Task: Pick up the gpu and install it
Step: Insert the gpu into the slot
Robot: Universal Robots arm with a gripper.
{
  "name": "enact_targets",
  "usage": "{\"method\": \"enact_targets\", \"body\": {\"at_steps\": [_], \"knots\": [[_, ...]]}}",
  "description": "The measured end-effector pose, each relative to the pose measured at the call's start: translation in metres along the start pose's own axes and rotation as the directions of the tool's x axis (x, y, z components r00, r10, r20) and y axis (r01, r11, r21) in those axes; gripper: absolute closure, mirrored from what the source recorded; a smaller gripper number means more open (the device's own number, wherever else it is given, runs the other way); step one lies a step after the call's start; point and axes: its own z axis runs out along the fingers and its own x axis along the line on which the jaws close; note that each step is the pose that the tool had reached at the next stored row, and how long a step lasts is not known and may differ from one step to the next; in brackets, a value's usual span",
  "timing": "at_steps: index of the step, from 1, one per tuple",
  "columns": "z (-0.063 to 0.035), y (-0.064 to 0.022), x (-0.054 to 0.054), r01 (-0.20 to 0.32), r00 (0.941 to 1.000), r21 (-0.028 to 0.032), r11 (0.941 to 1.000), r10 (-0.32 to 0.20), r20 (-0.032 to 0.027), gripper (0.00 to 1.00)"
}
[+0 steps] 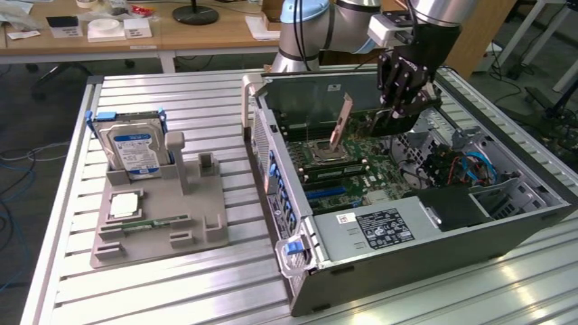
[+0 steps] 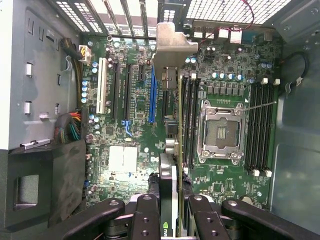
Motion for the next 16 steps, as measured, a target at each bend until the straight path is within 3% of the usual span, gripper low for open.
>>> {"method": "enact_targets", "body": {"at_steps": [16], "knots": [[0.0039, 0.0002, 0.0001, 0.0, 1.0, 0.0001, 1.0, 0.0, 0.0, 0.73]]}}
